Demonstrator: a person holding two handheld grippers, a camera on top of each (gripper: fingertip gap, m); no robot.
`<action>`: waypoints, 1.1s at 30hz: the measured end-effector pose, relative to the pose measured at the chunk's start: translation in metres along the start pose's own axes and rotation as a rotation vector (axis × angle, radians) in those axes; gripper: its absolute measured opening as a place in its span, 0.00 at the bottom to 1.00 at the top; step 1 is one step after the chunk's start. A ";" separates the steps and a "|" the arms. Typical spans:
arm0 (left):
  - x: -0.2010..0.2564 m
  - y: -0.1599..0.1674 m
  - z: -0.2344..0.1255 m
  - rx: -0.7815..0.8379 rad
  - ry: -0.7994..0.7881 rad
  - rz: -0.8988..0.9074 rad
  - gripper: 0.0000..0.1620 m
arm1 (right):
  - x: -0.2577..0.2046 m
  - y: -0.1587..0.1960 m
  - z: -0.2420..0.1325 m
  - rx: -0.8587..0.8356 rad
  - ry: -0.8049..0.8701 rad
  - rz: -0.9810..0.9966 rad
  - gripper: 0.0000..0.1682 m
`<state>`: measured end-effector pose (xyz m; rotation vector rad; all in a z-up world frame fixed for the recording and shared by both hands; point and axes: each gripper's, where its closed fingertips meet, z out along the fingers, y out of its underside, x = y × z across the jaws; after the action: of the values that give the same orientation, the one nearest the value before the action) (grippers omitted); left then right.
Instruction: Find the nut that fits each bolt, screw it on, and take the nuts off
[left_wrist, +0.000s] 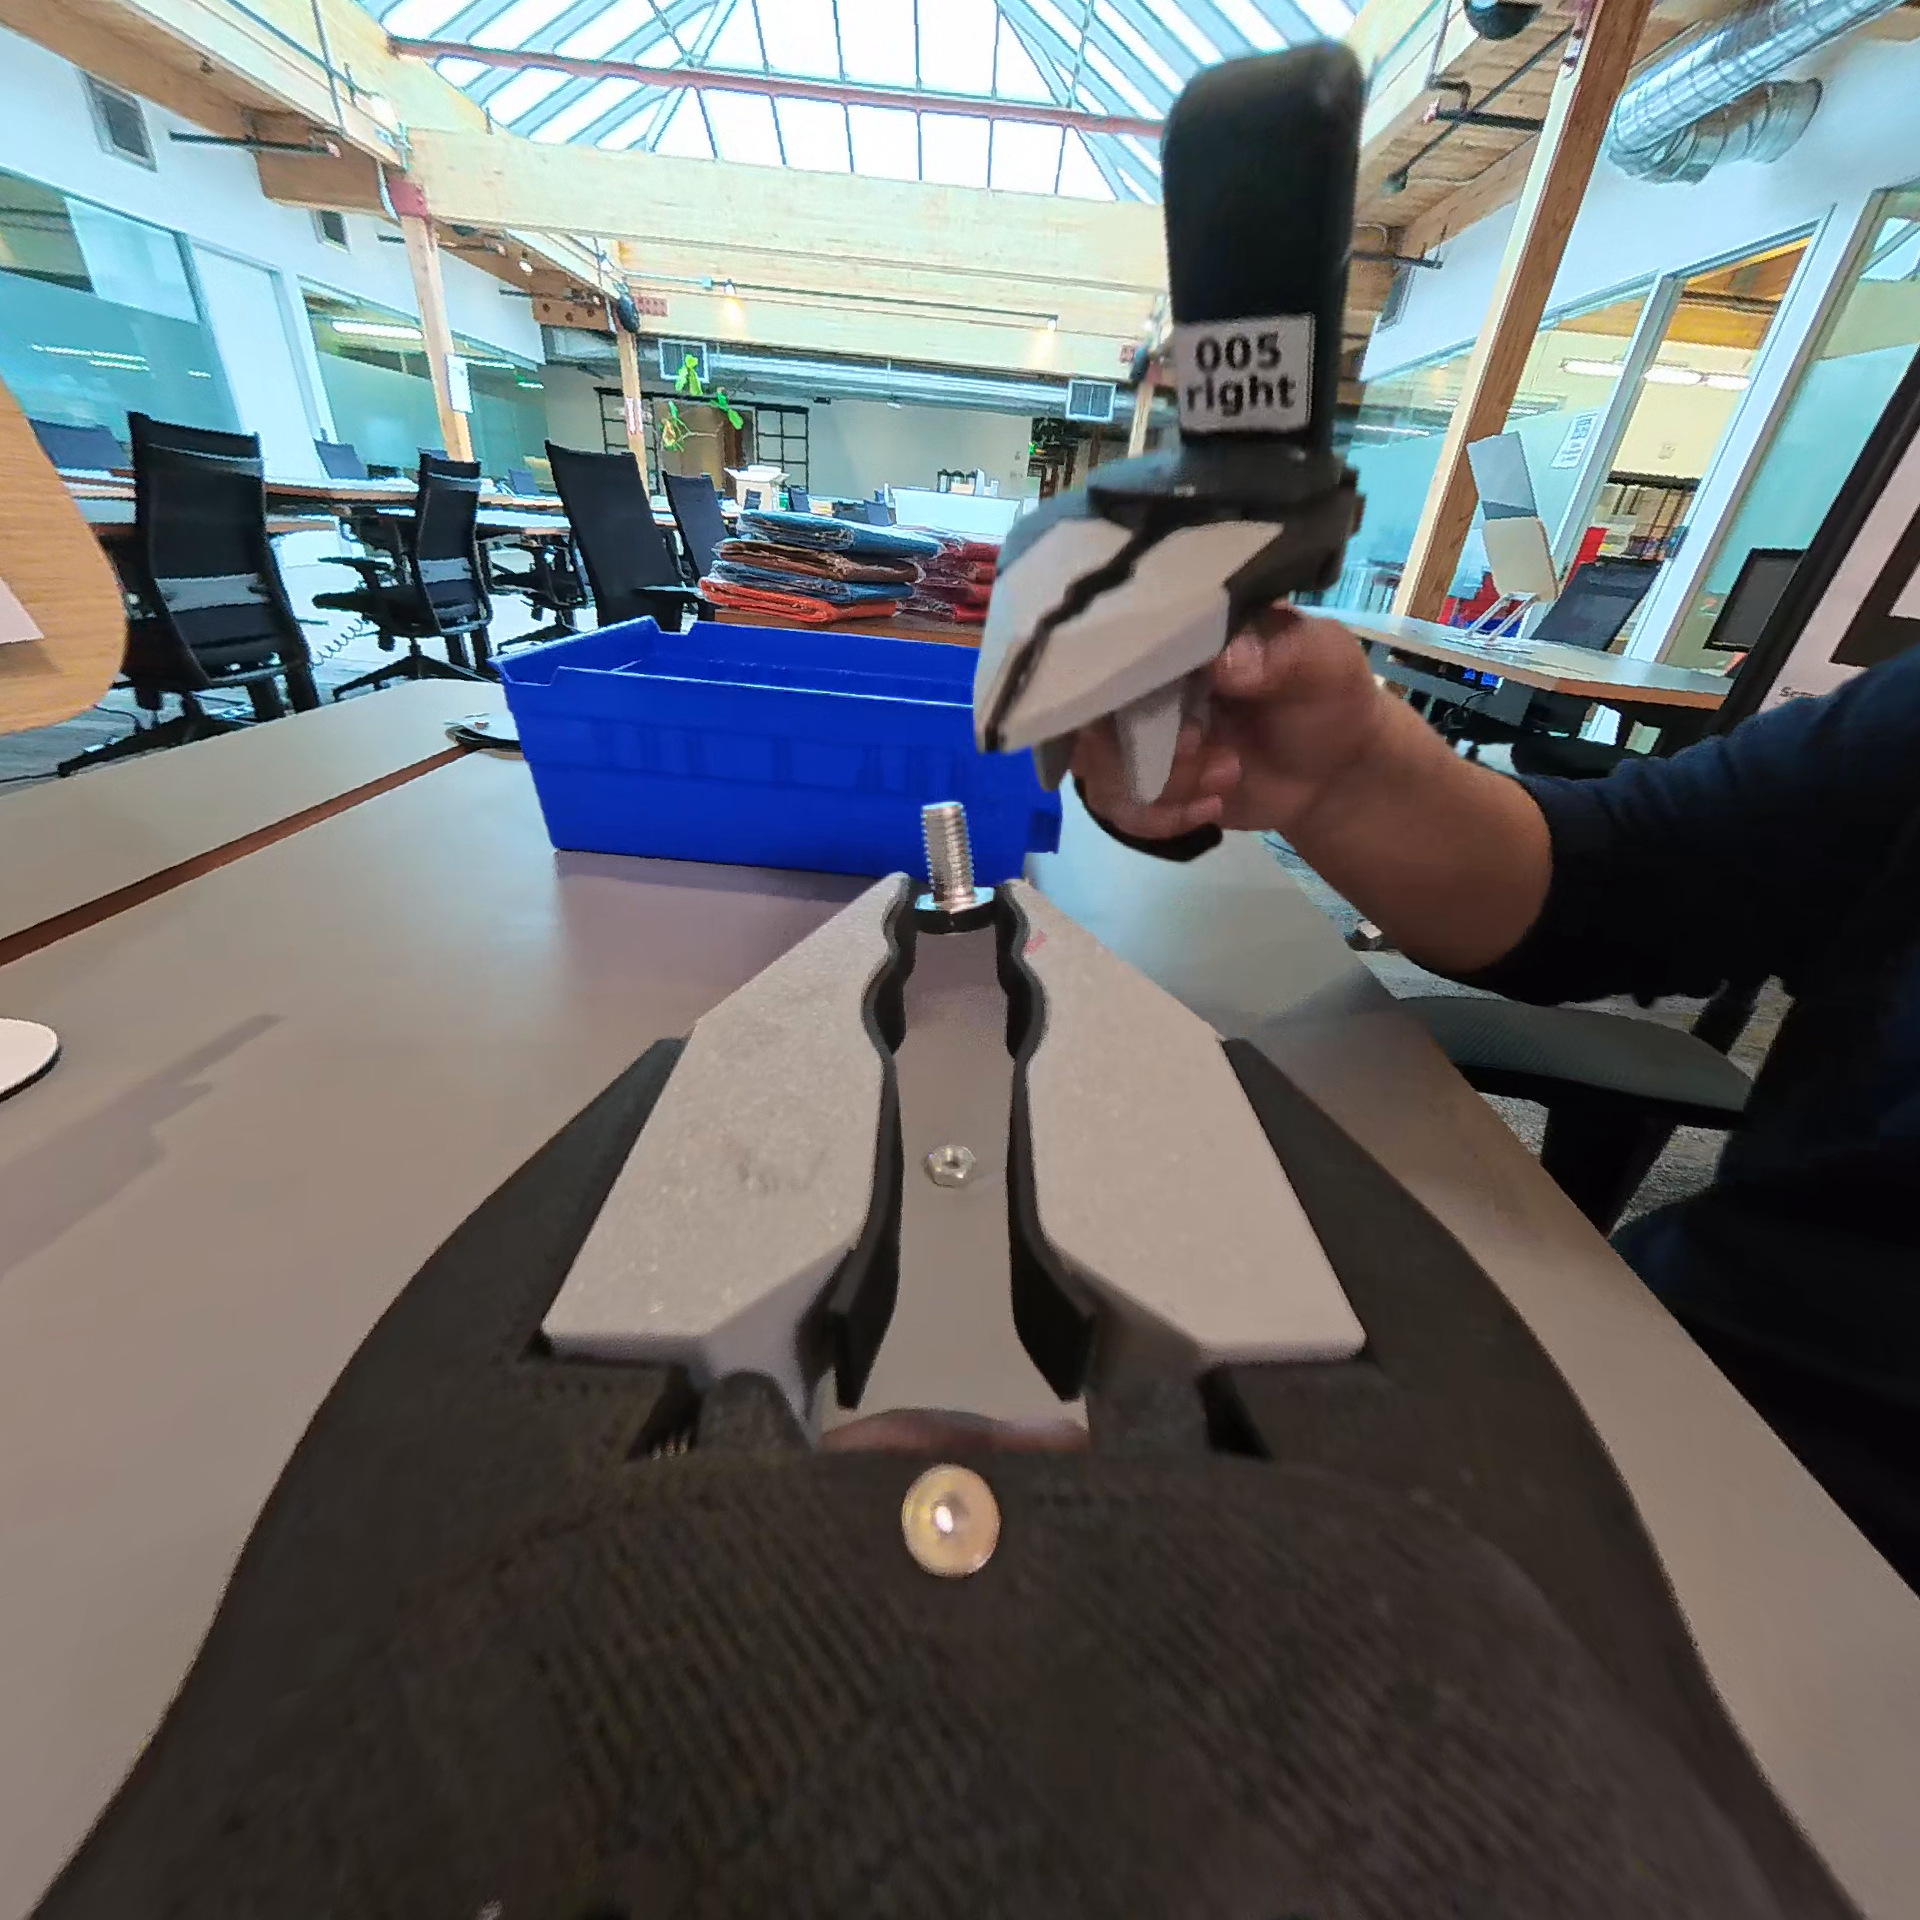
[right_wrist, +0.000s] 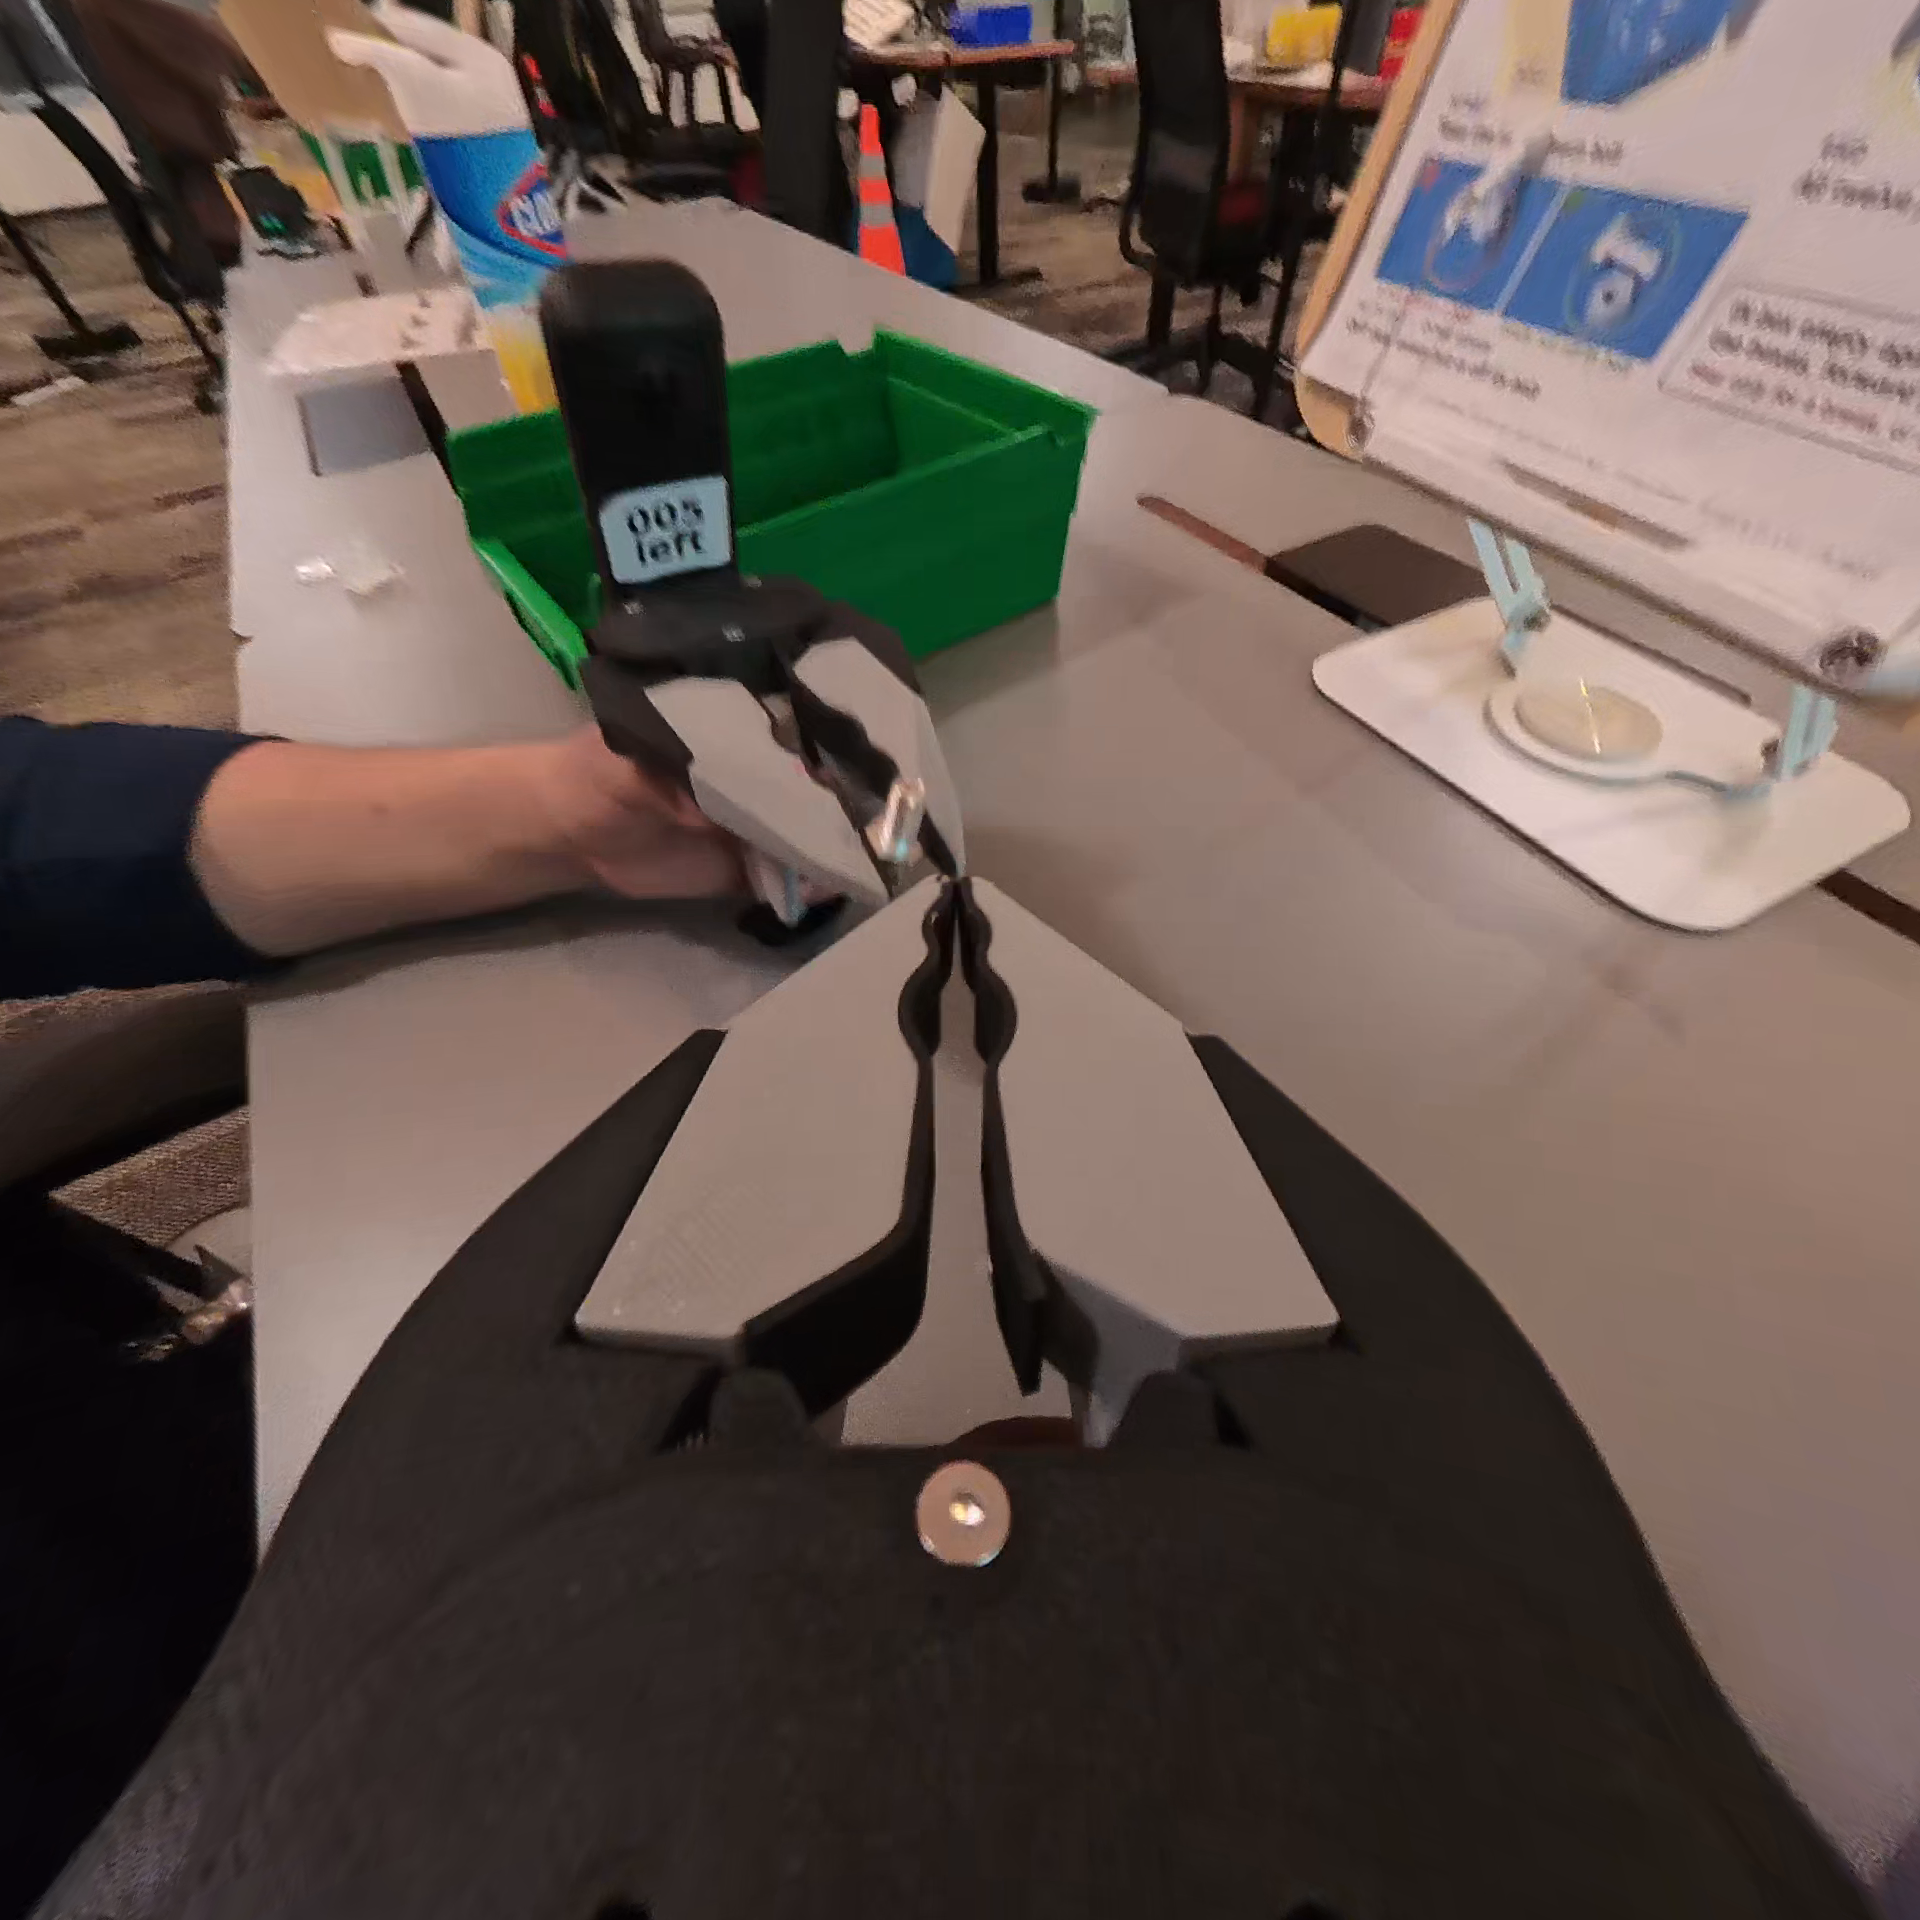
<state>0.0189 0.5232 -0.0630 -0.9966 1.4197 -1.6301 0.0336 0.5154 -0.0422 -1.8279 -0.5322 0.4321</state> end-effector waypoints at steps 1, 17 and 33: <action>0.002 0.000 0.001 -0.002 0.005 0.000 0.08 | -0.002 -0.005 0.003 -0.002 -0.016 -0.002 0.00; 0.000 0.009 0.005 -0.060 -0.012 -0.013 0.08 | 0.001 -0.001 0.025 -0.028 -0.045 0.023 0.00; 0.001 0.011 0.007 -0.067 -0.011 -0.024 0.07 | 0.001 0.007 0.030 -0.044 -0.045 0.032 0.00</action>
<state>0.0253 0.5187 -0.0729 -1.0623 1.4684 -1.6007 0.0190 0.5374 -0.0581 -1.8747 -0.5481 0.4878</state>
